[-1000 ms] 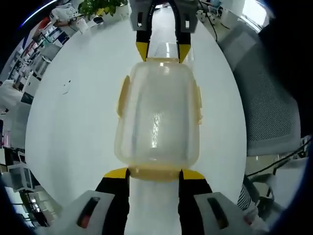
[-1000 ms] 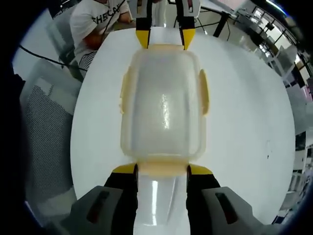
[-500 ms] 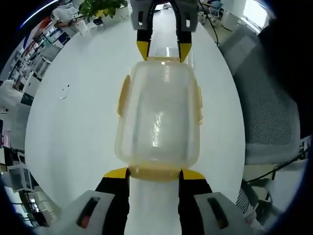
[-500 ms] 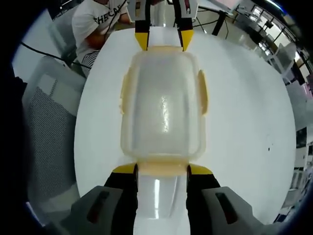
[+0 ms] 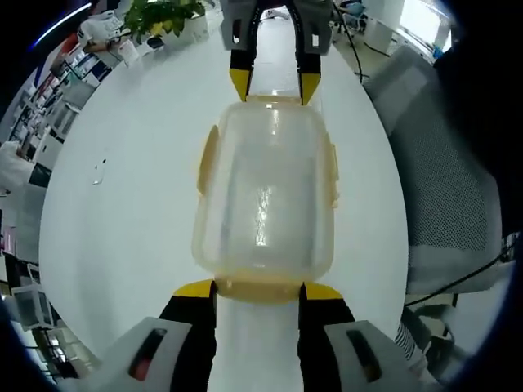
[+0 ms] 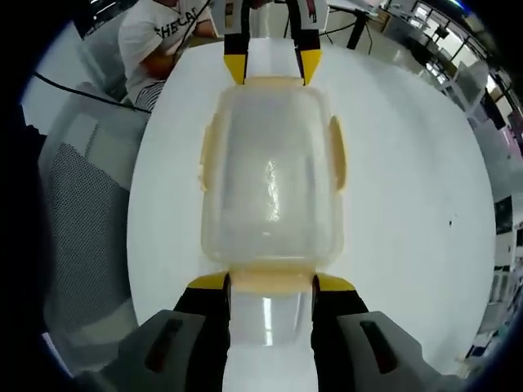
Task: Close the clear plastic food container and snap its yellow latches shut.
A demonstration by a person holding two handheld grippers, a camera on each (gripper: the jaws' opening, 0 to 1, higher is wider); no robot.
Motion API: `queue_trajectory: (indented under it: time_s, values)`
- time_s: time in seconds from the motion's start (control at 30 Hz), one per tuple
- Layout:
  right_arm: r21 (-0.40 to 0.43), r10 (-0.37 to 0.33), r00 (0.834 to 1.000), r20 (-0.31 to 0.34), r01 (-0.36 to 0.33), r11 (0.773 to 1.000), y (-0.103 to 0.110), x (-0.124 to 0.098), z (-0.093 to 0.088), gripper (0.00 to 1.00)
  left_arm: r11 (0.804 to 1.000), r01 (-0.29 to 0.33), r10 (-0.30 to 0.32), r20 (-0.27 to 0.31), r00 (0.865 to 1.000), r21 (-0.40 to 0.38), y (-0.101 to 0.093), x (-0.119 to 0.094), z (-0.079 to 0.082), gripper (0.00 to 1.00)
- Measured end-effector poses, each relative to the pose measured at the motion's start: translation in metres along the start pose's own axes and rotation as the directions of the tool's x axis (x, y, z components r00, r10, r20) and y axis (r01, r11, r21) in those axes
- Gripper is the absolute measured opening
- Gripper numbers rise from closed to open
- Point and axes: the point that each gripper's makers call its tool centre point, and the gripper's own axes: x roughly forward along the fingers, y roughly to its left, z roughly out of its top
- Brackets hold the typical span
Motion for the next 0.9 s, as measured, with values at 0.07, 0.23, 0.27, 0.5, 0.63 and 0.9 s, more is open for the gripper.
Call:
queue_trajectory:
  time_s: [0.07,0.23,0.27,0.5,0.63,0.9]
  values:
    - [0.005,0.001,1.000,0.001,-0.001,1.000,0.001,-0.001,-0.003,0.35,1.000,0.002,-0.002,0.004,1.000,0.003,0.000,0.001,0.004,0.33]
    - [0.026,0.001,1.000,0.006,-0.001,1.000,0.003,-0.005,-0.016,0.35,1.000,0.012,-0.012,0.009,1.000,0.014,-0.001,0.005,0.017,0.33]
    - [0.029,0.000,1.000,0.005,0.000,1.000,0.003,-0.005,-0.018,0.35,1.000,0.012,-0.012,0.009,1.000,0.017,-0.001,0.006,0.019,0.33]
    - [0.054,0.004,1.000,-0.006,-0.004,0.999,0.006,-0.010,-0.043,0.35,0.999,0.031,-0.032,0.017,0.999,0.033,-0.004,0.017,0.042,0.33]
    - [0.074,-0.004,1.000,-0.003,0.005,0.997,0.008,-0.012,-0.055,0.35,0.998,0.036,-0.037,0.020,0.999,0.048,-0.002,0.021,0.054,0.33]
    - [0.078,-0.008,1.000,-0.018,0.009,0.997,0.008,-0.017,-0.080,0.35,0.997,0.055,-0.057,0.044,0.997,0.055,-0.006,0.030,0.079,0.33]
